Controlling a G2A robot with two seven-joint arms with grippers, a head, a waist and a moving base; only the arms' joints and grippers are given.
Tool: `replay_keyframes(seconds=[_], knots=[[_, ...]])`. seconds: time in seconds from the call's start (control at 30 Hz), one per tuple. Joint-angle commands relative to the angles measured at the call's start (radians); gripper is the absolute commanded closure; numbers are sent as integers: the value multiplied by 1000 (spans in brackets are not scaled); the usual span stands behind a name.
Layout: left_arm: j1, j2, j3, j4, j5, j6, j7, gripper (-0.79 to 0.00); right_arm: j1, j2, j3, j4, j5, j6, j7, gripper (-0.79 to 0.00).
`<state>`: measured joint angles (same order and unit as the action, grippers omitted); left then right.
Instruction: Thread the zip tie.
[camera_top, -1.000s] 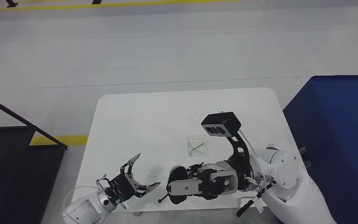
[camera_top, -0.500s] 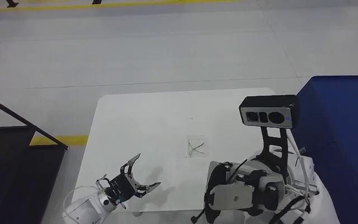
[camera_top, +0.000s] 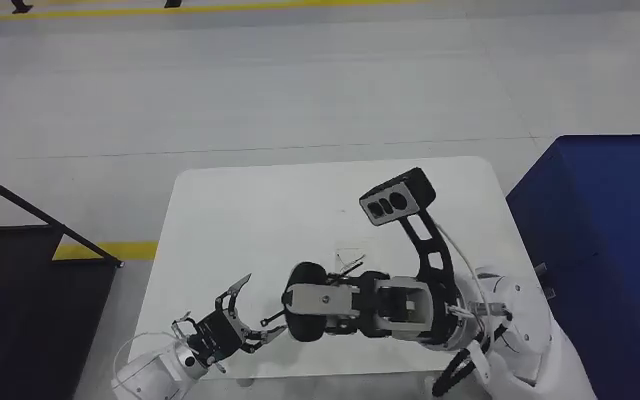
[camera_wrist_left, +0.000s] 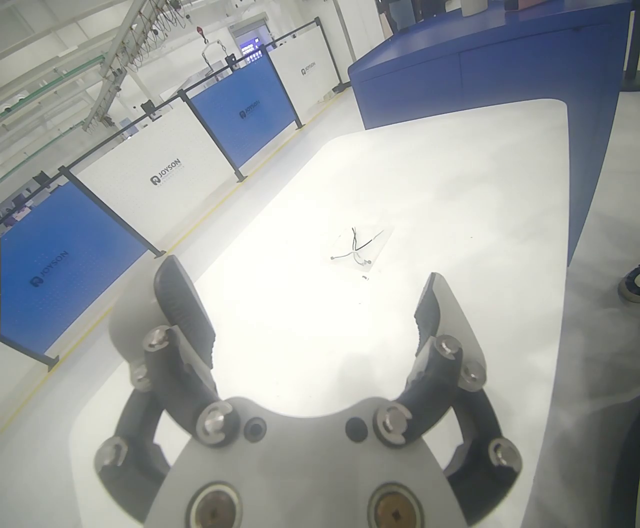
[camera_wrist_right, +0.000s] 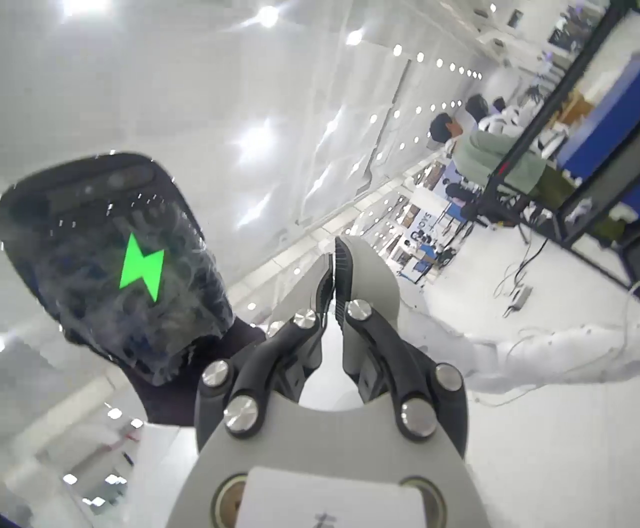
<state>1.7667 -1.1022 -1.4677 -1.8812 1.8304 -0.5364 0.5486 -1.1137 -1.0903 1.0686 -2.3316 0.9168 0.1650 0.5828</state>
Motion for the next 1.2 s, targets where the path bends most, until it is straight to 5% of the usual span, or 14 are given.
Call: replay_keyframes(seconds=[0.0, 0.23, 0.33, 0.6, 0.73, 1.0, 1.17], knots=[[0, 0, 0, 0, 0, 0, 0, -785, -12, 0, 5, -18, 121, 142, -35, 0], [0, 0, 0, 0, 0, 0, 0, -785, -34, -8, 43, -18, 570, 374, -147, 0], [0, 0, 0, 0, 0, 0, 0, -785, 20, -11, 80, -18, 523, 350, -144, 0], [0, 0, 0, 0, 0, 0, 0, -785, 120, -9, 87, -18, -344, -211, 93, 0], [0, 0, 0, 0, 0, 0, 0, -785, 104, -14, 62, -18, -575, -443, 89, 0], [0, 0, 0, 0, 0, 0, 0, -785, 140, -21, 90, -18, -798, -688, 72, 0], [0, 0, 0, 0, 0, 0, 0, -785, 99, -22, 54, -18, -617, -633, 66, 0]])
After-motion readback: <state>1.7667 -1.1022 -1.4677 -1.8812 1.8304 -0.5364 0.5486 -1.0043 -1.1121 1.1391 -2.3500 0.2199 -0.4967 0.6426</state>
